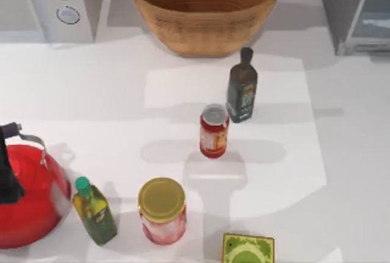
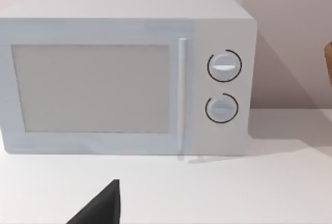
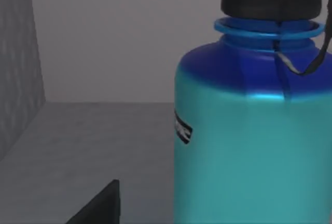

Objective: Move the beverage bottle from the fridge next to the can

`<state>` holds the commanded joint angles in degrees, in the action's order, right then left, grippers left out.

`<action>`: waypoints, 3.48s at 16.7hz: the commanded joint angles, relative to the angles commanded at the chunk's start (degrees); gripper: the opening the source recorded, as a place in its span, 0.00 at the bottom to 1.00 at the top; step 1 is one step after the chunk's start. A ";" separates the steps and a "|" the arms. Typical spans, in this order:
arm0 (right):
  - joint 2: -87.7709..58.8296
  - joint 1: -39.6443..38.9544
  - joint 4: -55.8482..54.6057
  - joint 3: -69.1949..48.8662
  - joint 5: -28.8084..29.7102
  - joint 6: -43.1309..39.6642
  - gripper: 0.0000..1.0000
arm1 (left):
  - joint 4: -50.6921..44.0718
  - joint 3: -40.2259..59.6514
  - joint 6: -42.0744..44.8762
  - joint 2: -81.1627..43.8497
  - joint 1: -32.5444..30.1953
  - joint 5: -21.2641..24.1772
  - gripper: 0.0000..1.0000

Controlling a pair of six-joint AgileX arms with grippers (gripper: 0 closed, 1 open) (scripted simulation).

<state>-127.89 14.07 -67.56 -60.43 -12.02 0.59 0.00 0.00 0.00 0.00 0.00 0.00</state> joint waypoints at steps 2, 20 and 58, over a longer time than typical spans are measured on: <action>0.00 0.00 0.00 0.00 0.00 0.00 1.00 | 0.00 0.00 0.00 0.00 0.00 0.00 1.00; -8.38 -1.57 9.01 -17.35 1.67 -0.09 0.85 | 0.00 0.00 0.00 0.00 0.00 0.00 1.00; 7.23 0.48 11.37 -4.99 -0.04 0.27 0.00 | 0.00 0.00 0.00 0.00 0.00 0.00 1.00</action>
<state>-120.65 14.55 -56.19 -65.41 -12.05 0.86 0.00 0.00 0.00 0.00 0.00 0.00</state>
